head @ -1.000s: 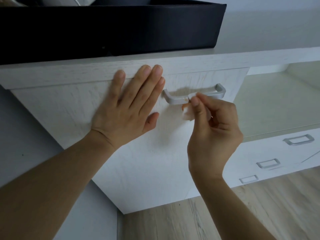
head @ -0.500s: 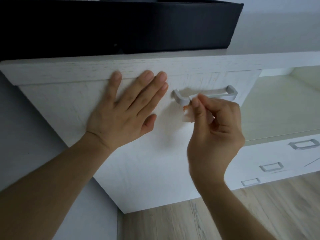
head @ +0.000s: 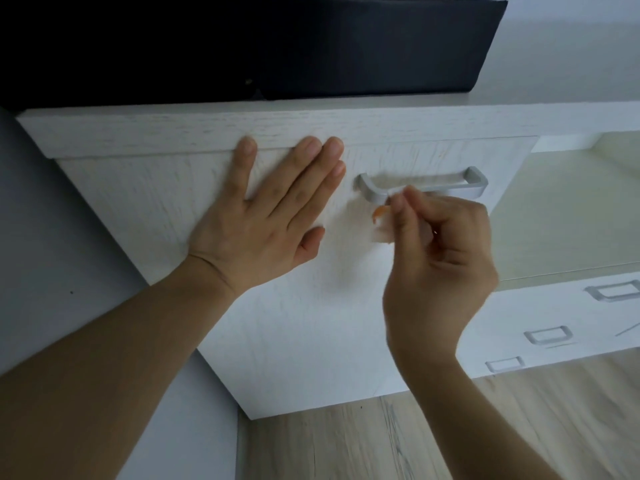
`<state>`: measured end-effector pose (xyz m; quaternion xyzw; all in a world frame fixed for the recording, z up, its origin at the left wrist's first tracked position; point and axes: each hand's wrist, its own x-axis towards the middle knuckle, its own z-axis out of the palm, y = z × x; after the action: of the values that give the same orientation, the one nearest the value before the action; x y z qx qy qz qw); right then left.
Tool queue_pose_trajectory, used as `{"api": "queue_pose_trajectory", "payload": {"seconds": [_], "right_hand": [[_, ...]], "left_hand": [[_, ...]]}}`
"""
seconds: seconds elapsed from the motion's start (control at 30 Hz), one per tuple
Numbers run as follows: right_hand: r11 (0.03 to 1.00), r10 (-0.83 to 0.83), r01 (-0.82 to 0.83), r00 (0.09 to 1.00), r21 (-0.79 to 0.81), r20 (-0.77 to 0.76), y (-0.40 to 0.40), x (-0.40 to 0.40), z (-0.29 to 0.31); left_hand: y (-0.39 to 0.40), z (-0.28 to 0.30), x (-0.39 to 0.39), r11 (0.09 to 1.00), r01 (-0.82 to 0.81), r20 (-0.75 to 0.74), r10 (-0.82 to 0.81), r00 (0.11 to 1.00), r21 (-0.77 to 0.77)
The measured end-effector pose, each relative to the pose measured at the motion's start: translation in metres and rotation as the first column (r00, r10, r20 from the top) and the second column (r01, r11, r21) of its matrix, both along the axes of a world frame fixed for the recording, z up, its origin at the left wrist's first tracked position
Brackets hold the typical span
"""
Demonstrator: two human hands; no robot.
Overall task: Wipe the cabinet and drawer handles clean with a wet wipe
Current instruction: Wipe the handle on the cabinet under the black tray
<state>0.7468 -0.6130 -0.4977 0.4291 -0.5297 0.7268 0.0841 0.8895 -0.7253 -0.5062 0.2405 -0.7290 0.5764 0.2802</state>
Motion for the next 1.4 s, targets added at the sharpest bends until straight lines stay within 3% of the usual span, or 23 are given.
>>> {"api": "queue_pose_trajectory", "payload": {"seconds": [0.17, 0.27, 0.33, 0.57, 0.77, 0.93, 1.17, 1.4], "right_hand": [[1.000, -0.027, 0.027, 0.999, -0.001, 0.024, 0.000, -0.007, 0.002], [0.997, 0.051, -0.041, 0.987, 0.069, -0.151, 0.002, 0.003, -0.001], [0.996, 0.068, -0.056, 0.982, 0.073, -0.177, 0.002, 0.011, -0.004], [0.997, 0.064, -0.072, 0.982, 0.036, 0.177, -0.008, 0.032, 0.006], [0.994, 0.078, -0.089, 0.981, 0.056, 0.179, 0.005, 0.021, 0.012], [0.999, 0.040, -0.043, 0.905, -0.003, 0.424, 0.009, -0.023, 0.019], [0.993, -0.029, -0.024, 0.894, 0.112, 0.447, 0.006, -0.054, 0.026], [0.992, -0.007, -0.048, 0.897, 0.115, 0.441, 0.012, -0.043, 0.023]], "left_hand": [[0.001, -0.001, -0.001, 1.000, 0.000, -0.006, 0.000, 1.000, 0.010], [0.001, -0.001, -0.001, 1.000, -0.010, -0.004, 0.010, 1.000, 0.011], [0.000, -0.002, 0.000, 1.000, -0.008, 0.000, 0.008, 1.000, 0.001], [0.001, -0.002, -0.001, 1.000, 0.018, -0.009, -0.019, 1.000, -0.008], [0.001, -0.004, -0.001, 1.000, 0.008, -0.007, -0.008, 1.000, 0.004], [0.001, -0.005, -0.003, 1.000, 0.012, -0.017, -0.012, 1.000, 0.003], [0.000, -0.006, -0.002, 1.000, 0.013, -0.023, -0.013, 1.000, 0.000], [0.000, -0.007, -0.002, 1.000, -0.004, -0.016, 0.004, 1.000, 0.003]]}}
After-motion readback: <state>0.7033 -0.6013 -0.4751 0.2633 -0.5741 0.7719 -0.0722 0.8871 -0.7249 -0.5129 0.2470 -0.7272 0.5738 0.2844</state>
